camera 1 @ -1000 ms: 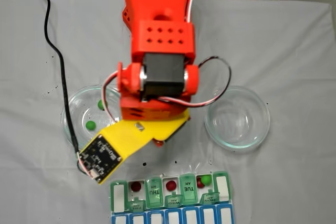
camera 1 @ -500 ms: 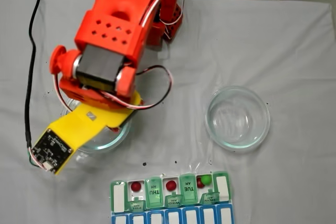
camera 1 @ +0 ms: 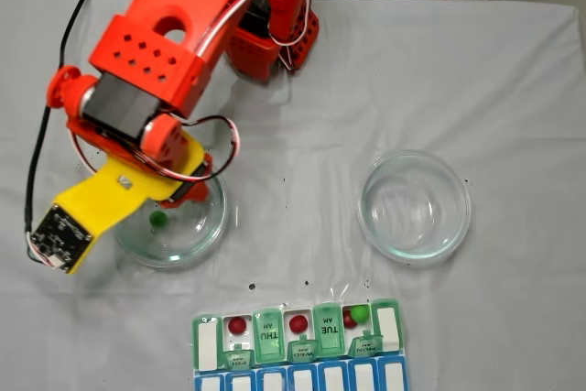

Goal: Sort medicines into box.

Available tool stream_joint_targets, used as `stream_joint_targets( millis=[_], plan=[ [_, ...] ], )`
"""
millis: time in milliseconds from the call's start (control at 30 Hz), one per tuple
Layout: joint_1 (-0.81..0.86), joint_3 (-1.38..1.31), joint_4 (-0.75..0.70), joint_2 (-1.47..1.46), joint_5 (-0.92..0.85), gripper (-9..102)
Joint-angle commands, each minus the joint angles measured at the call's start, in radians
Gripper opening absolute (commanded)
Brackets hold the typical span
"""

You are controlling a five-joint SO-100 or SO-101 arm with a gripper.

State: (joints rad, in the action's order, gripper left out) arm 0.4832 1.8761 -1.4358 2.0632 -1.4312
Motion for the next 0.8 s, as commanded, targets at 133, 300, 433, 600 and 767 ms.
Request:
stream_joint_targets(
  millis=[133, 300, 433, 600, 767],
  plan=[
    [-0.008, -0.038, 0.054, -0.014, -0.006, 22],
    [-0.023, -0.018, 0.069, -0.032, 0.0, 23],
    [-0.032, 0.014, 0.107, -0.035, 0.003, 24],
    [-0.032, 0.017, 0.091, -0.06, -0.028, 25],
    [-0.037, -0.015, 0.051, -0.146, -0.044, 24]
  ],
)
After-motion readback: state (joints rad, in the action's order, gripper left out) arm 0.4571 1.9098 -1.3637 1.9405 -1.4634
